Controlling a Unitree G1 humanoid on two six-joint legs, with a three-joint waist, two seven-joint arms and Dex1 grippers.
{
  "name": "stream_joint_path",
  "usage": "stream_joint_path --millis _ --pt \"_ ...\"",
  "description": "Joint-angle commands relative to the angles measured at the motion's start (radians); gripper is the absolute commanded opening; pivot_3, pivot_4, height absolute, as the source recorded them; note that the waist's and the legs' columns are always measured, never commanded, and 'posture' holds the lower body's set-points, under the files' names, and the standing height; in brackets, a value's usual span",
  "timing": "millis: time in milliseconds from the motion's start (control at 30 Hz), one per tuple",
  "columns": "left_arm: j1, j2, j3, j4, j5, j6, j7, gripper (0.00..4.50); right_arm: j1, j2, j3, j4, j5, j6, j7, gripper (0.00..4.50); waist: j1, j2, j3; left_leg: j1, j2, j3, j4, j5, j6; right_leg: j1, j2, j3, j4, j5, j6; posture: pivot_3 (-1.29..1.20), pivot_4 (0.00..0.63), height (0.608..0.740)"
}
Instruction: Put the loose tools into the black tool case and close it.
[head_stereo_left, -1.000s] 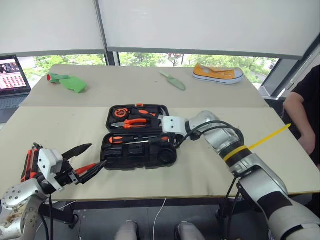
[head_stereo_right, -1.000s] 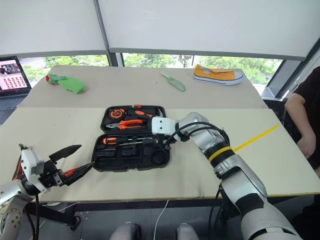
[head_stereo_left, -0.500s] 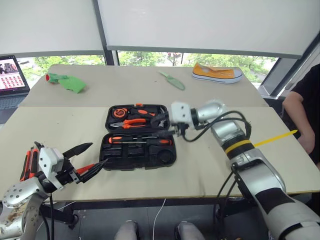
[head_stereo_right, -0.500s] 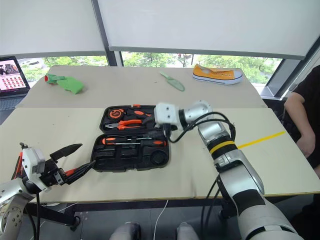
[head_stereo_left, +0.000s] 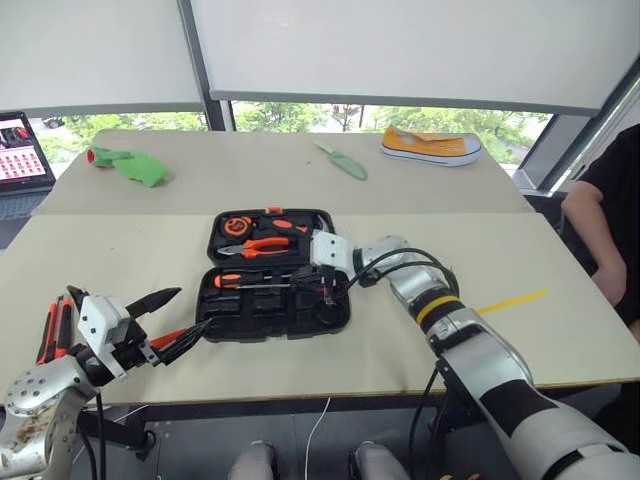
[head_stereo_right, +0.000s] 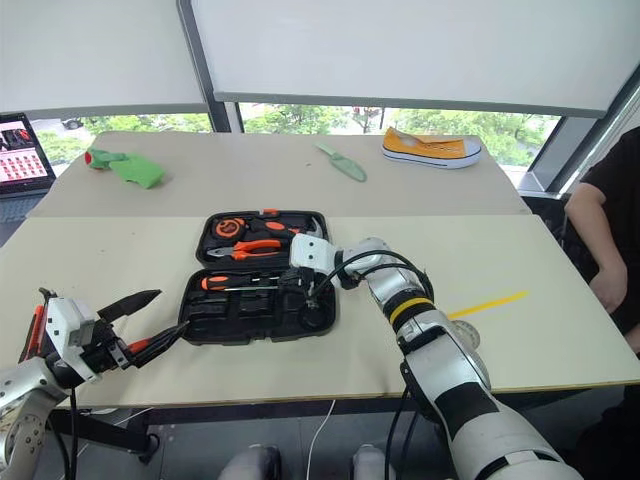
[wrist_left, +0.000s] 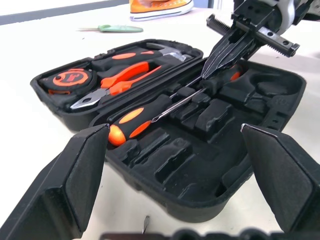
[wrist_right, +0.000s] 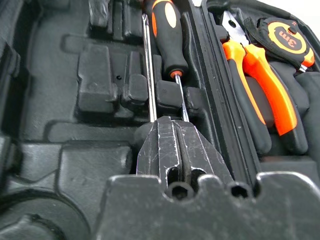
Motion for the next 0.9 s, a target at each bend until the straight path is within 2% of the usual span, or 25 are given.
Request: stream_joint_path --millis 33,333,400,467,567,767,900 --pt "0.007 0.016 0.019 -0.002 0.006 -0.007 0.010 4.50 0.018 0.000 0.042 0.048 -0.068 -0.008 0.004 0.07 0.000 0.000 0.000 0.000 0.000 0.000 0.000 0.000 0.000 0.000 0.000 0.000 0.000 0.000 0.000 0.00 0.150 0.740" --pt "0.029 0.007 0.038 0.023 0.013 -0.025 0.024 4.50 0.040 0.040 0.027 -0.046 -0.053 -0.077 0.000 0.07 -0.011 -0.001 -0.001 0.000 0.001 0.001 -0.001 0.000 0.000 -0.001 0.001 0.000 0.001 0.000 -0.001 0.00 0.150 0.740" --pt "0.035 -0.004 0.071 0.021 -0.022 -0.018 0.038 4.50 0.048 0.034 -0.049 -0.094 0.027 -0.089 -0.008 0.07 -0.012 -0.001 -0.001 0.000 0.002 0.001 -0.001 0.000 0.000 -0.001 0.001 0.000 0.001 0.000 -0.001 0.00 0.150 0.740" --pt "0.055 -0.019 0.125 0.016 -0.071 -0.002 0.049 4.50 0.081 0.019 -0.135 -0.193 0.154 -0.055 0.056 0.07 -0.011 -0.001 0.000 0.000 0.003 0.001 -0.002 0.000 0.000 -0.002 0.002 0.000 0.001 0.001 -0.002 0.00 0.150 0.740" --pt "0.122 -0.041 0.218 0.013 -0.102 -0.025 0.063 4.50 0.187 -0.052 -0.182 -0.412 0.293 0.078 0.187 0.83 -0.007 0.000 0.000 0.000 0.003 0.001 -0.002 0.000 0.000 -0.002 0.002 0.000 0.000 0.001 -0.001 0.00 0.150 0.740" --pt "0.354 -0.171 0.468 0.011 -0.139 -0.072 0.175 4.50 0.533 -0.145 -0.309 -0.939 0.585 0.236 0.197 2.89 -0.004 -0.003 -0.001 0.000 0.003 0.005 -0.002 -0.002 -0.003 -0.002 -0.002 -0.003 -0.003 0.001 -0.001 0.00 0.150 0.740" --pt "0.453 -0.238 0.551 0.039 -0.150 -0.080 0.228 4.50 0.688 -0.192 -0.341 -1.126 0.624 0.306 0.125 2.89 -0.006 -0.003 -0.001 0.001 0.004 0.006 -0.002 -0.003 -0.005 -0.003 -0.001 -0.002 -0.002 -0.001 -0.003 0.00 0.150 0.740"
